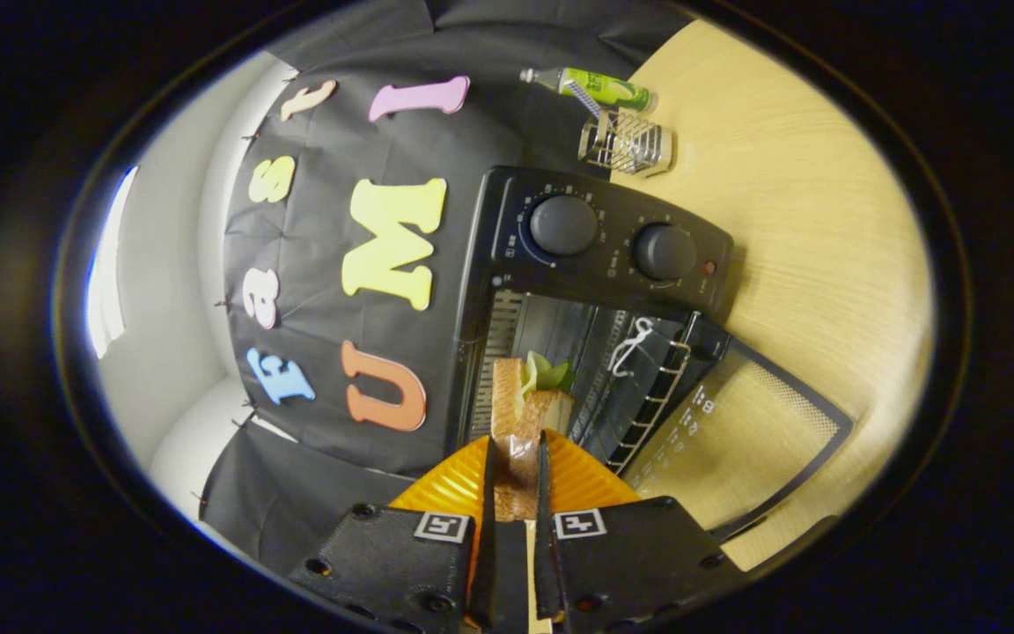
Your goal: Open the toaster oven, put the food inside, and close the toaster oven door.
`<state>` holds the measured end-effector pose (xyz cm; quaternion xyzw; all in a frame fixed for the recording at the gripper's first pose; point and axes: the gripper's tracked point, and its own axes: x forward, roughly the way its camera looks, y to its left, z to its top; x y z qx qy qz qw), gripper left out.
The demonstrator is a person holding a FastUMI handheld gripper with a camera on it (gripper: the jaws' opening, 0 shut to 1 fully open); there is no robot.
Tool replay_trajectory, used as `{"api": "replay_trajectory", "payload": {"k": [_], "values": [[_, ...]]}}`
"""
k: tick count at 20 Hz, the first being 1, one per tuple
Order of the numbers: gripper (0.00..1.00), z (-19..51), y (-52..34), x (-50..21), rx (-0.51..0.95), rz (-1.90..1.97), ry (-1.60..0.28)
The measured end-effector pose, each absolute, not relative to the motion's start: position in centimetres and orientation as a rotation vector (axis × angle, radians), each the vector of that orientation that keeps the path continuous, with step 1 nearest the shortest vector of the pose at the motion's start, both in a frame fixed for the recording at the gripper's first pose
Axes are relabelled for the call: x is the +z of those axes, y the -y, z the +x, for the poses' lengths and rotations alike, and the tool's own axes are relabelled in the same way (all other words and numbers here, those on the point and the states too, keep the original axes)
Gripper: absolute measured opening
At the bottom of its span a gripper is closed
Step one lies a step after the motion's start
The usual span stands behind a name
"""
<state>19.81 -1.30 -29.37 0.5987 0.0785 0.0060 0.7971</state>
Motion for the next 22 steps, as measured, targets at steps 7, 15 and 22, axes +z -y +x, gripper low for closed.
{"api": "replay_trajectory", "payload": {"k": [7,15,22], "values": [[0.22,23.0,1.1,-30.9,-0.072,1.281,-0.114],[0.62,21.7,-1.1,-31.3,-0.088,1.254,-0.173],[1.0,17.8,-2.1,-31.5,-0.092,1.245,-0.216]]}}
